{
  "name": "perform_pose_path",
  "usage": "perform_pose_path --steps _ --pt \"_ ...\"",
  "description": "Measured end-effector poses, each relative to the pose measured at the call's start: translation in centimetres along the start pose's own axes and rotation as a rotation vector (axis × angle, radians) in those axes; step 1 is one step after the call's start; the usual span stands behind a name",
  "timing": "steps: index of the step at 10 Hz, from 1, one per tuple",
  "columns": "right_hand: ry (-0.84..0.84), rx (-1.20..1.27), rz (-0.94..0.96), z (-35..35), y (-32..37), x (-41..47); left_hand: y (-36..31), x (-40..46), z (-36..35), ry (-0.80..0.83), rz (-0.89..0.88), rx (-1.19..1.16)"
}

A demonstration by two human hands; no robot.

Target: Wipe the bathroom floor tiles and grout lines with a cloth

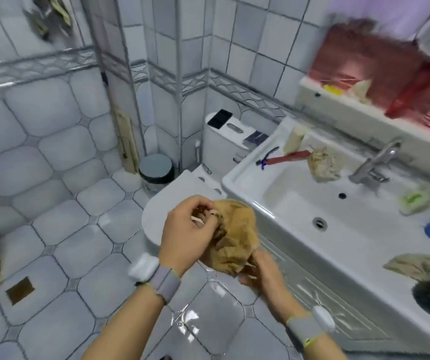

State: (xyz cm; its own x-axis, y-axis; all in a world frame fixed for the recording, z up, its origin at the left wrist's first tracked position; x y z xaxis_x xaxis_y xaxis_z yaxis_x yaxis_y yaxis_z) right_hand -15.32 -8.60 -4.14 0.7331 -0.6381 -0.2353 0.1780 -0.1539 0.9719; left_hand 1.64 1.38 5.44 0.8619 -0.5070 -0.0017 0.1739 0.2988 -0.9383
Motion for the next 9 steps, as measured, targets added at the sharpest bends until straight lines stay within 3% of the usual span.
perform_pose_path --steps 1,2,5,6,7,8,9 --pt "-0.108 0.088 0.053 1.8 3.3 1.2 -3.7 3.8 -2.0 0.075 -0.044 -0.071" --pt "-0.112 0.2 0.151 2.9 6.4 2.7 -6.3 7.1 -4.2 0.123 -0.097 -0.125" --pt "-0.431 0.077 0.29 11.2 9.9 15.0 -9.9 14.9 -12.1 0.143 -0.198 -0.175" --pt "-0.426 0.022 0.239 12.8 8.9 20.0 -8.9 17.4 -14.8 0.13 -0.241 -0.086" --pt "-0.221 -0.249 0.078 14.6 5.6 24.4 -5.2 20.0 -19.3 0.125 -0.151 0.081" --pt "0.22 -0.657 -0.136 14.7 1.5 25.5 1.7 20.7 -22.8 0.188 0.065 0.403" --pt "0.222 -0.527 -0.141 17.5 1.9 26.7 6.1 20.3 -25.3 0.25 0.146 0.574"
Point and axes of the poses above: each hand's wrist, its own x-axis towards the middle knuckle, its own z-axis out of the back of the hand, y = z × x, the point moved 7 cm from there along x, towards the middle knuckle, and after that the axes turned 13 degrees about z, right-handed, at the moved point
